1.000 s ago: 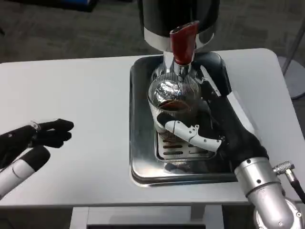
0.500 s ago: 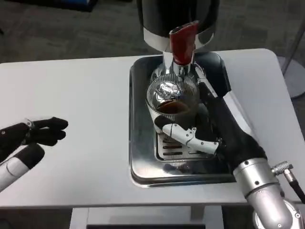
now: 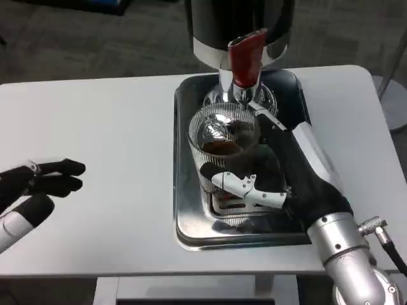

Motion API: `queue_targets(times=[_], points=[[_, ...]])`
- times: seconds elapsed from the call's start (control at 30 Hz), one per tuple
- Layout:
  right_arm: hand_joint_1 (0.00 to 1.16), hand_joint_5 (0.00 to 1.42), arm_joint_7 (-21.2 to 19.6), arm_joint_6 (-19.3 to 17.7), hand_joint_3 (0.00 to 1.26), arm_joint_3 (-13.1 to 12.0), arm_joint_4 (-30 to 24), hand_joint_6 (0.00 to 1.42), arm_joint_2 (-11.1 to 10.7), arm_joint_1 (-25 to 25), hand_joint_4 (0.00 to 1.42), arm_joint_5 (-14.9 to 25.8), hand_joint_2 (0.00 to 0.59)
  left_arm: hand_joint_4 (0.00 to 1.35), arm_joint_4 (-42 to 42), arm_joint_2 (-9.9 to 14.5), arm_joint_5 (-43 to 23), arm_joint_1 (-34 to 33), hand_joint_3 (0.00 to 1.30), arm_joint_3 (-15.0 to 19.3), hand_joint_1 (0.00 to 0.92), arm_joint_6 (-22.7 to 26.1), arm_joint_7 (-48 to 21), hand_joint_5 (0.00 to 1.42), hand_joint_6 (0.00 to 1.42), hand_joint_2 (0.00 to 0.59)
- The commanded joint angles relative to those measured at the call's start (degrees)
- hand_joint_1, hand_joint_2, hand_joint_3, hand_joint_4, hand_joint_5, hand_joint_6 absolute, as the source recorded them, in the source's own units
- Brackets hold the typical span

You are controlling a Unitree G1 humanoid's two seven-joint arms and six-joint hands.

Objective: Grasp the cup under the faucet to collect the drink, then remove the cup.

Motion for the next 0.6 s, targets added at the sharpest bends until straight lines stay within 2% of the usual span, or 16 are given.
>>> queue_targets(times=[0.03,0.23,0.6], points=[[0.71,0.52,-0.2,0.1,0.26,2.1,0.1,0.61,0.4,2.7,0.42,-2.2,0.221,0.32,0.5,0.5,-0.3,1.1,0.32,1.1,0.000,-1.3,-0.7,0.29,0.16,0.084],[0.74,0.67,-3.2,-1.0,0.39,2.2,-0.8,0.81,0.6,4.6,0.57,-4.3,0.225,0.32,0.8,0.7,-0.3,1.1,0.32,1.5,0.000,-1.6,-0.7,0.29,0.16,0.084],[0.76,0.95,-9.2,-4.8,0.61,-0.4,-2.5,1.17,1.5,8.1,0.82,-4.9,0.229,0.32,0.6,0.7,0.2,0.5,0.31,0.8,0.000,-1.8,-0.5,0.28,0.16,0.084]])
